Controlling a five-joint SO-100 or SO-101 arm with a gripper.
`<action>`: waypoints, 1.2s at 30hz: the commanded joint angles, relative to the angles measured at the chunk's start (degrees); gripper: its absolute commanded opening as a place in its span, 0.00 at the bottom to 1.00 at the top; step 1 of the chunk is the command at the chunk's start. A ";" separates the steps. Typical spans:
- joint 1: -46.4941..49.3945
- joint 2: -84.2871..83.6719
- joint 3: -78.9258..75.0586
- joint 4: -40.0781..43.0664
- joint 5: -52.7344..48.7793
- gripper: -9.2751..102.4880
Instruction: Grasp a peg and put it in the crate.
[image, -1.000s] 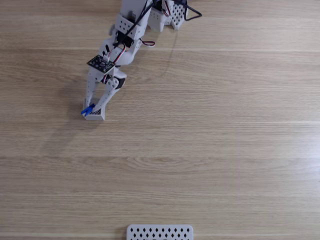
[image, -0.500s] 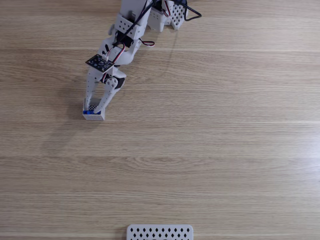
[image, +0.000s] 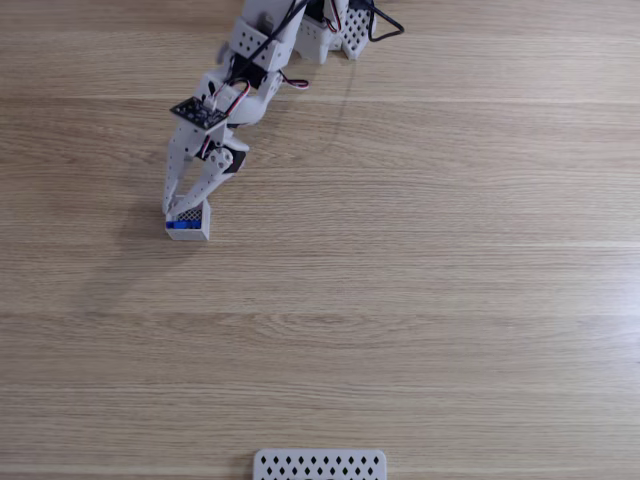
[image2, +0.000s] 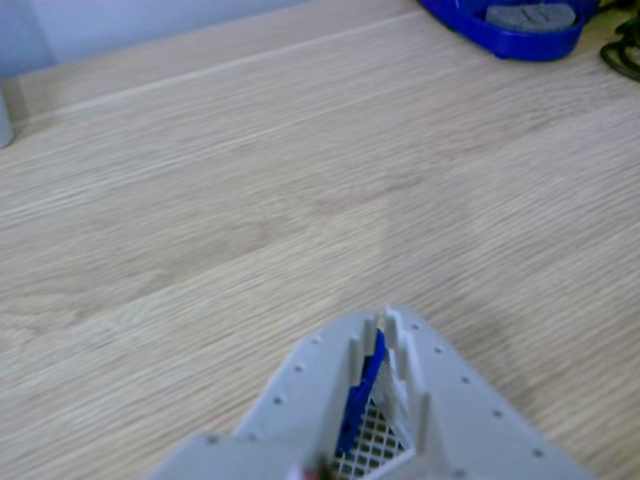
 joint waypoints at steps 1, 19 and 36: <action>-0.26 9.84 0.97 3.16 0.00 0.08; -25.58 57.83 12.39 55.20 1.05 0.08; -26.19 58.62 12.48 60.12 1.05 0.08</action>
